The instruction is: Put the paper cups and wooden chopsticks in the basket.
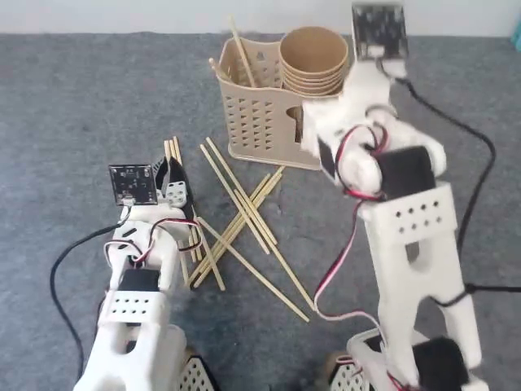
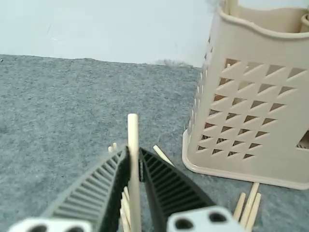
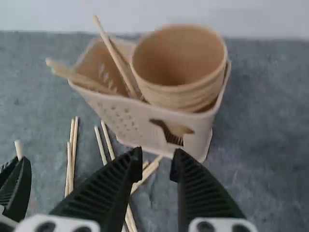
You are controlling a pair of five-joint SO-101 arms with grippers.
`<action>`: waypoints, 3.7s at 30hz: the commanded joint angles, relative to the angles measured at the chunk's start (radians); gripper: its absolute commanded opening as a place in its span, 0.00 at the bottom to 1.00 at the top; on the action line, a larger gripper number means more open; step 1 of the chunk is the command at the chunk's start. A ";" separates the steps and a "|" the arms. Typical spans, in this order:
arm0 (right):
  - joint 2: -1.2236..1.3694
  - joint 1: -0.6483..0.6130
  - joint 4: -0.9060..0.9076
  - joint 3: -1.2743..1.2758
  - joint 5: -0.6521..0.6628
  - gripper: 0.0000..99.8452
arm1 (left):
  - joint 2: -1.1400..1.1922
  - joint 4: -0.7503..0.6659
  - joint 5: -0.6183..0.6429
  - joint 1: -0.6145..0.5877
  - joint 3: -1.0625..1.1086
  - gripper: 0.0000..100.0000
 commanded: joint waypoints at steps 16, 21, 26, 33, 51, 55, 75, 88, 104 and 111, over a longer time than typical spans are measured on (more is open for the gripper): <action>-0.223 0.001 -0.888 1.232 -0.049 0.01 | -0.038 -0.032 -0.002 -0.003 -0.185 0.01; -0.223 0.007 -0.895 1.238 0.040 0.01 | -0.038 -0.031 -0.002 -0.002 -0.354 0.01; -0.222 0.007 -0.903 1.240 0.063 0.01 | -0.029 -0.028 -0.002 0.049 -0.553 0.01; -0.220 0.007 -0.905 1.241 0.063 0.01 | 0.014 -0.028 -0.002 0.227 -0.851 0.01; -0.220 0.007 -0.908 1.249 0.120 0.01 | 1.019 -0.028 -0.002 0.267 -1.879 0.01; -0.220 0.007 -0.908 1.247 0.126 0.01 | 1.145 -0.029 -0.006 0.258 -1.931 0.01; -0.220 0.005 -0.908 1.249 0.127 0.01 | 0.982 0.497 -0.002 0.230 -1.966 0.17; -0.234 -0.082 -0.854 1.261 0.127 0.01 | 0.615 1.508 -0.006 -0.112 -1.719 0.17; -0.357 -0.251 -0.690 1.260 0.127 0.01 | 0.252 0.776 -0.035 -0.160 -0.441 0.17; -0.334 -0.249 -0.714 1.264 0.127 0.01 | 0.393 0.712 0.081 -0.089 -0.455 0.17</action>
